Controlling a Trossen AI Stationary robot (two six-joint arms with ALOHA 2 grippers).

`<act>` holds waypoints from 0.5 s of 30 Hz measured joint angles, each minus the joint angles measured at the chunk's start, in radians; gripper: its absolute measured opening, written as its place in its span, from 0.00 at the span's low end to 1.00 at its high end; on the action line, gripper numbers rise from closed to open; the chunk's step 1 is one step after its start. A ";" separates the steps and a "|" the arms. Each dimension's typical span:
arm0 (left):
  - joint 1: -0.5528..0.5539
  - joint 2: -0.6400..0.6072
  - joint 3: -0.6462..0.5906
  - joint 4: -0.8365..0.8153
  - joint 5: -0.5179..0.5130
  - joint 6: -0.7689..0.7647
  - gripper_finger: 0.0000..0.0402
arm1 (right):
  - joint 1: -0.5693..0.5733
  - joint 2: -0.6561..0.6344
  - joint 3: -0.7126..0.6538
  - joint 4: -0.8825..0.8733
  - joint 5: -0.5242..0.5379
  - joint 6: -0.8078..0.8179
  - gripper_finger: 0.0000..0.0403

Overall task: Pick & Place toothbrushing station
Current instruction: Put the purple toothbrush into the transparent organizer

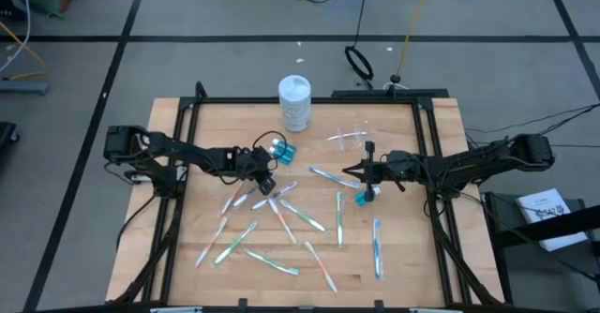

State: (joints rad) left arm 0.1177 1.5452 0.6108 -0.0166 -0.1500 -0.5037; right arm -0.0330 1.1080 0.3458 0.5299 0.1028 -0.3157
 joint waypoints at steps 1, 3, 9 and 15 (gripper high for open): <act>0.000 0.000 0.000 0.000 0.001 -0.002 0.23 | 0.000 0.000 0.000 0.000 0.000 0.000 0.00; 0.000 0.000 0.000 0.001 0.003 -0.002 0.17 | 0.000 0.000 0.000 0.000 0.000 0.000 0.00; 0.000 -0.010 0.000 0.022 0.002 0.004 0.03 | 0.000 0.000 0.000 -0.001 0.000 0.000 0.00; 0.000 -0.066 0.001 0.126 -0.001 0.059 0.01 | 0.000 0.000 0.000 -0.003 -0.001 -0.001 0.00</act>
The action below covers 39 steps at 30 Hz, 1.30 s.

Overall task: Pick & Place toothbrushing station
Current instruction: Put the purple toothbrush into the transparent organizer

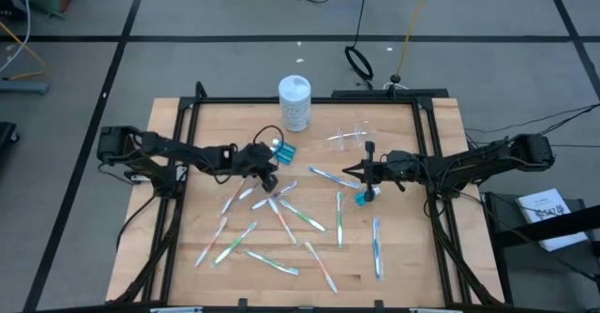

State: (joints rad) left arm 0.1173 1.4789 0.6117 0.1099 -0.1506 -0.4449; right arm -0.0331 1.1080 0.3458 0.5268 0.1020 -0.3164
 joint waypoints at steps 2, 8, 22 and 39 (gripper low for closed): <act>0.000 -0.030 0.001 0.028 -0.004 0.018 0.01 | 0.000 0.000 0.000 0.000 0.000 0.000 0.00; 0.000 -0.095 0.001 0.198 -0.020 0.108 0.01 | 0.000 0.000 0.000 -0.001 -0.001 0.000 0.00; 0.057 -0.095 0.002 0.722 -0.036 0.320 0.01 | 0.000 0.000 0.000 -0.001 -0.001 0.000 0.00; 0.095 0.066 0.233 0.767 -0.062 0.364 0.01 | 0.000 0.000 0.000 -0.001 -0.001 -0.003 0.00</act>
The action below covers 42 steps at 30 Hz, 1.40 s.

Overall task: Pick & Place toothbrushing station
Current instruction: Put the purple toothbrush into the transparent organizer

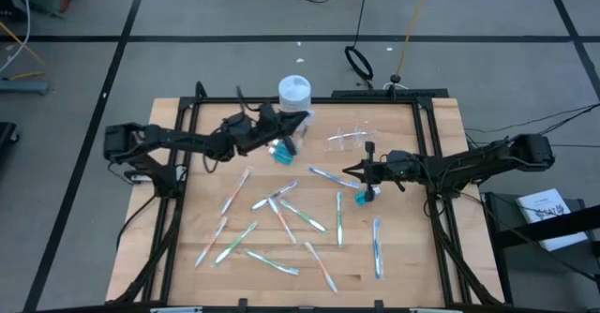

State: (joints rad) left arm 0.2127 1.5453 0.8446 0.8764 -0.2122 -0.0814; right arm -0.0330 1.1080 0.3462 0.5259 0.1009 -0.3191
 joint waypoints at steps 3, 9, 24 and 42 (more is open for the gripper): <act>0.000 0.091 0.089 -0.003 0.001 0.046 0.01 | 0.000 0.000 0.000 0.000 0.000 0.000 0.00; 0.003 0.284 0.293 -0.014 0.000 0.129 0.01 | 0.000 0.000 0.000 0.000 0.000 0.000 0.00; 0.023 0.517 0.521 -0.062 -0.087 0.203 0.02 | 0.000 0.000 0.000 -0.004 0.000 0.000 0.00; 0.073 0.514 0.522 -0.181 -0.048 0.124 0.04 | 0.000 0.000 0.000 -0.004 0.000 0.000 0.00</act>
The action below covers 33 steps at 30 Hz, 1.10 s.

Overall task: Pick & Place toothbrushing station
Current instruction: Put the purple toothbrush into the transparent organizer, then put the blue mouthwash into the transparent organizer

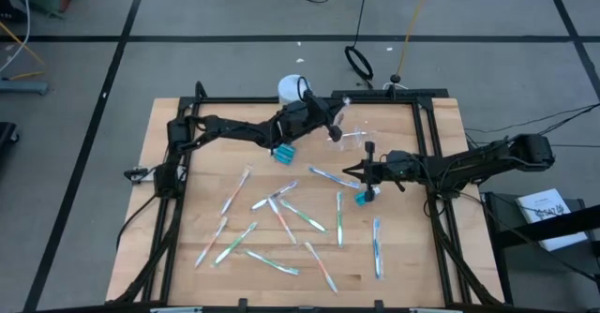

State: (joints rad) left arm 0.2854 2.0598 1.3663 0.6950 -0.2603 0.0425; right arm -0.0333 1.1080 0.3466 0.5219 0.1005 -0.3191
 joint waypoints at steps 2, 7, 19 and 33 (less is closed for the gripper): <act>-0.003 0.002 -0.001 -0.043 0.000 0.015 0.04 | 0.000 0.000 0.000 0.000 0.000 0.000 0.00; -0.014 0.002 -0.001 -0.098 -0.015 0.034 0.04 | 0.000 0.000 0.000 0.000 0.000 -0.002 0.00; -0.027 0.000 -0.001 -0.143 -0.039 0.092 0.24 | 0.000 0.000 0.000 0.000 0.000 -0.007 0.00; -0.101 -0.292 -0.001 -0.523 -0.136 0.266 0.52 | 0.000 0.000 0.000 -0.002 0.001 -0.026 0.00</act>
State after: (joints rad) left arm 0.1839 1.7676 1.3651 0.1725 -0.3960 0.3082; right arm -0.0330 1.1080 0.3466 0.5194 0.1016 -0.3454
